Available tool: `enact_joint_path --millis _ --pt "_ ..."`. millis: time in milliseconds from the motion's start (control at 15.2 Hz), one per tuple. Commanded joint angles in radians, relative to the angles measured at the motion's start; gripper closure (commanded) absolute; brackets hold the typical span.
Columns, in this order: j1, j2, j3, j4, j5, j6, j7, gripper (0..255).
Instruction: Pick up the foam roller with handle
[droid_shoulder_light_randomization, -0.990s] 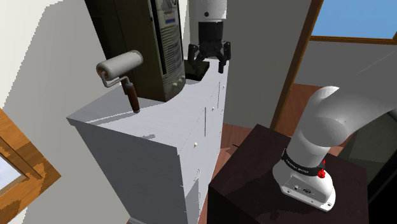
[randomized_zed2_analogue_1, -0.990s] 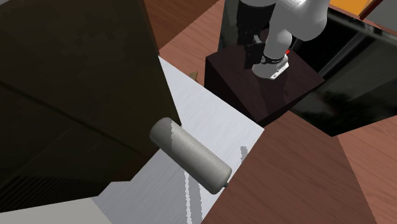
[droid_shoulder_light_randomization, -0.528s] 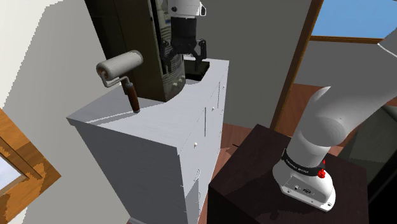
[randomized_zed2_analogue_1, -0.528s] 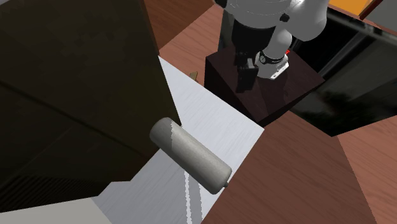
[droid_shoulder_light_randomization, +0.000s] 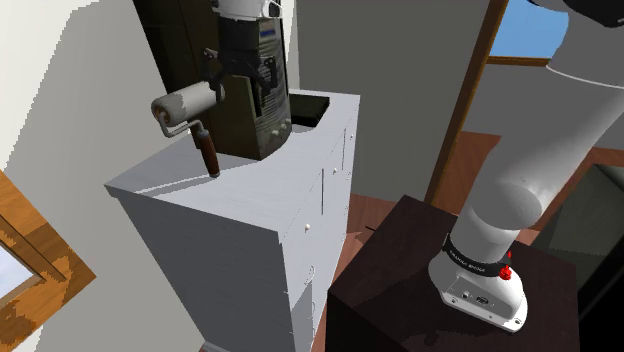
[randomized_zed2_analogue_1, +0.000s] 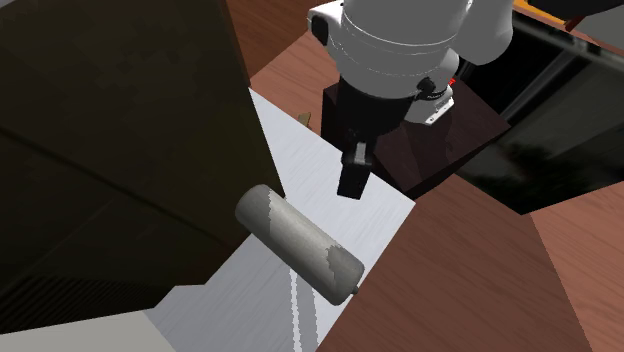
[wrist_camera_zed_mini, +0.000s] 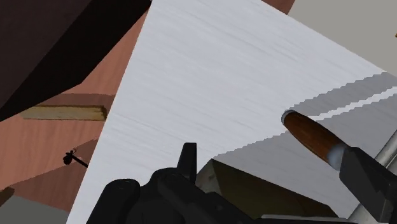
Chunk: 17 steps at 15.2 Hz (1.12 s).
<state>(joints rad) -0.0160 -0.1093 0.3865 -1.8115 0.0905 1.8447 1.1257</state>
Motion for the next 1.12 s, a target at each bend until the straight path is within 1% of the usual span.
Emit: enact_joint_path --millis 0,264,528,594,1056 --pt "0.003 0.067 0.019 0.080 -0.038 0.006 0.081 0" --pt "0.028 0.222 0.040 0.275 -0.133 -0.010 0.230 0" --pt "0.084 0.394 0.035 0.522 -0.236 -0.063 0.360 0" --pt "0.091 0.408 0.033 0.543 -0.244 -0.069 0.369 0" --pt "0.075 0.378 0.029 0.400 -0.232 0.047 0.369 0"
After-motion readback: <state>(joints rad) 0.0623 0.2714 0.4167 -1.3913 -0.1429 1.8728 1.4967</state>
